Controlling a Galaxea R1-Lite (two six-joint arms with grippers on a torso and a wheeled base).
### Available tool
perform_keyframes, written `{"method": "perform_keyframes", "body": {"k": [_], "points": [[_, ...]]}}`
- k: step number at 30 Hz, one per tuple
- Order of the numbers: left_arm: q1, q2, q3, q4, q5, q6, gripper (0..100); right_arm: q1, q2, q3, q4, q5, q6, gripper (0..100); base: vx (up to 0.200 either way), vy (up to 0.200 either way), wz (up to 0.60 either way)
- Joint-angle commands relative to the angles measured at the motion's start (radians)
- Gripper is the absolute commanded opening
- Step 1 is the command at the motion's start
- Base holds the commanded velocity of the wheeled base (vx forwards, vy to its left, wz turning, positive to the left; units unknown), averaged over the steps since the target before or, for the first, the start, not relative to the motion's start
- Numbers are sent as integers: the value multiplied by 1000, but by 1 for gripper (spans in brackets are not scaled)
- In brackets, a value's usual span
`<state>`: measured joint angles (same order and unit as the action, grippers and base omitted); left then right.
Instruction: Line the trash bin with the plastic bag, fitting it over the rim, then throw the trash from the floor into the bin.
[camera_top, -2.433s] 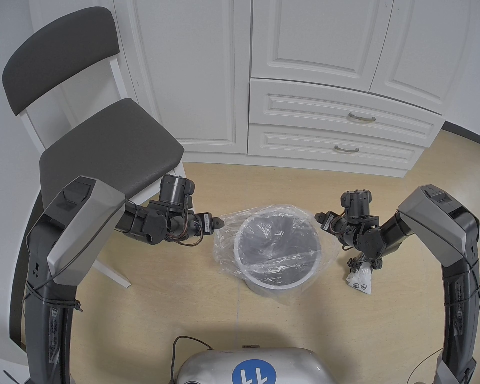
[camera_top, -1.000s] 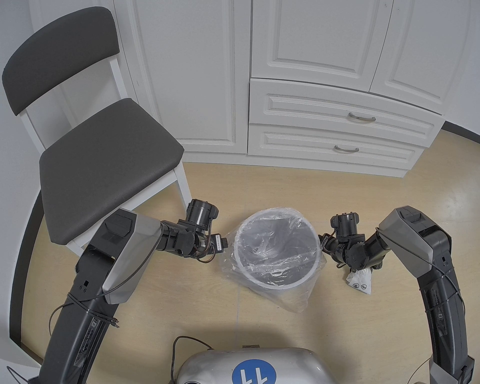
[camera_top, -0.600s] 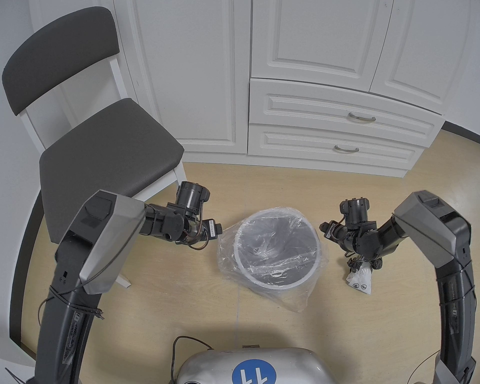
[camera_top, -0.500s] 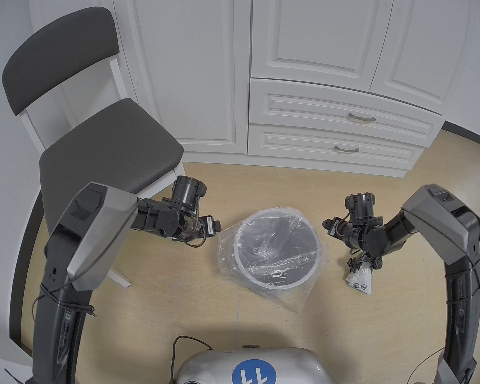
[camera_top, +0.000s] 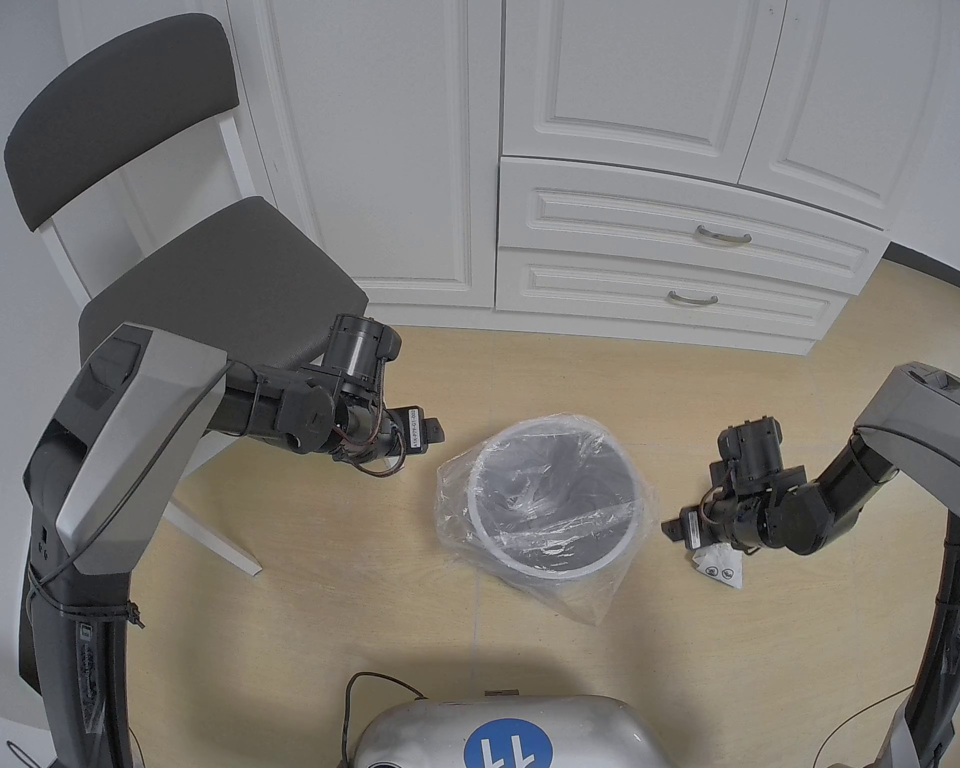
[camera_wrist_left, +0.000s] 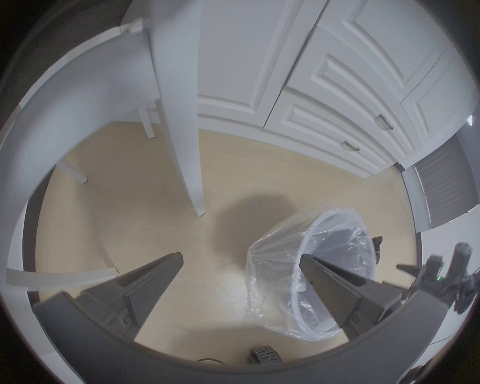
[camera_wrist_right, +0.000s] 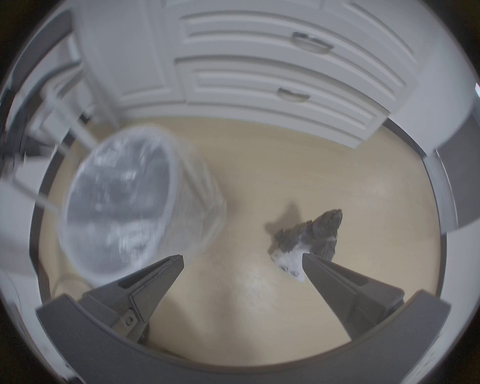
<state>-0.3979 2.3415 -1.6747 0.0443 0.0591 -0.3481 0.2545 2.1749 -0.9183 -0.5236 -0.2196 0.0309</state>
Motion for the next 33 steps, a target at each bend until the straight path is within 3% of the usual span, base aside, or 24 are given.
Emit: {"method": "perform_keyframes", "body": {"k": [1, 5, 9, 12, 16, 27, 33], "points": [[-10, -59, 50, -49, -2, 0, 100, 39, -3, 127, -4, 46, -89, 100, 0, 0, 0], [-19, -71, 102, -142, -1, 1, 100, 85, 74, 116, -70, 54, -75, 100, 0, 0, 0], [-21, -73, 127, -193, -1, 9, 100, 134, 197, 110, -282, 45, 1, 100, 0, 0, 0], [-21, -74, 127, -193, 1, 12, 100, 140, 253, 99, -360, 43, 11, 100, 0, 0, 0], [-21, -87, 131, -193, -1, 12, 100, 129, 267, 58, -363, 42, 29, 100, 0, 0, 0], [-26, -90, 138, -195, -1, 11, 100, 23, 353, -194, -357, -17, 193, 100, 0, 0, 0], [-26, -88, 138, -195, -1, 11, 100, -31, 391, -258, -357, -17, 202, 100, 0, 0, 0]]}}
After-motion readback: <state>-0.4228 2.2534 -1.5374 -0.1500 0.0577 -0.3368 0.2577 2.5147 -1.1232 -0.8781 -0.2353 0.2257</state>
